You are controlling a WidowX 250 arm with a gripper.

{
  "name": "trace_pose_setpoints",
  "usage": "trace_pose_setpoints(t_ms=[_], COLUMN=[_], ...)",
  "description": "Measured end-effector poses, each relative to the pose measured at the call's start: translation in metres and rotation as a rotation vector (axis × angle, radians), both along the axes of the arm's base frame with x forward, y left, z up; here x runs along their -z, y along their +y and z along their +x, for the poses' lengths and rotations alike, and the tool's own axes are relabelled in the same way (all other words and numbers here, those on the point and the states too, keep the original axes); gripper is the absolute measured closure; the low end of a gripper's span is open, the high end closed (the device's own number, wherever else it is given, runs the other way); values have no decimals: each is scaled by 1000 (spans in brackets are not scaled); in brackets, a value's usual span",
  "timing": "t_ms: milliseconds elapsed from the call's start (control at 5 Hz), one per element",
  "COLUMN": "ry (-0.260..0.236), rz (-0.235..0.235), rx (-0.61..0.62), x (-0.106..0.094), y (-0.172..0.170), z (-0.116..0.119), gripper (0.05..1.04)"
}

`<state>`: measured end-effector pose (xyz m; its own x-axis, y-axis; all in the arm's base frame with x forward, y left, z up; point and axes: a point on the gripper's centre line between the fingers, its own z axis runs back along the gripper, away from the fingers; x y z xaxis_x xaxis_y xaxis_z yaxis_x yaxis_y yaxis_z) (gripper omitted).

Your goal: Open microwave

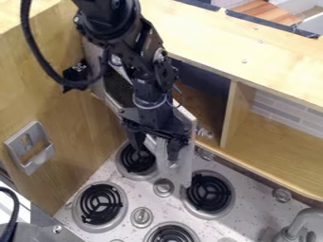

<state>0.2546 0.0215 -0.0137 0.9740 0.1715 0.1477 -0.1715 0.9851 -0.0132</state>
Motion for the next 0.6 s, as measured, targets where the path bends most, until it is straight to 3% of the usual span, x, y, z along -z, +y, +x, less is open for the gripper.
trace_pose_setpoints(t_ms=[200, 400, 600], ry=[23, 28, 16], rz=[-2, 18, 72], rx=[-3, -8, -50], x=[0, -15, -52], y=[0, -1, -4], z=[-4, -3, -1], gripper=[85, 85, 85])
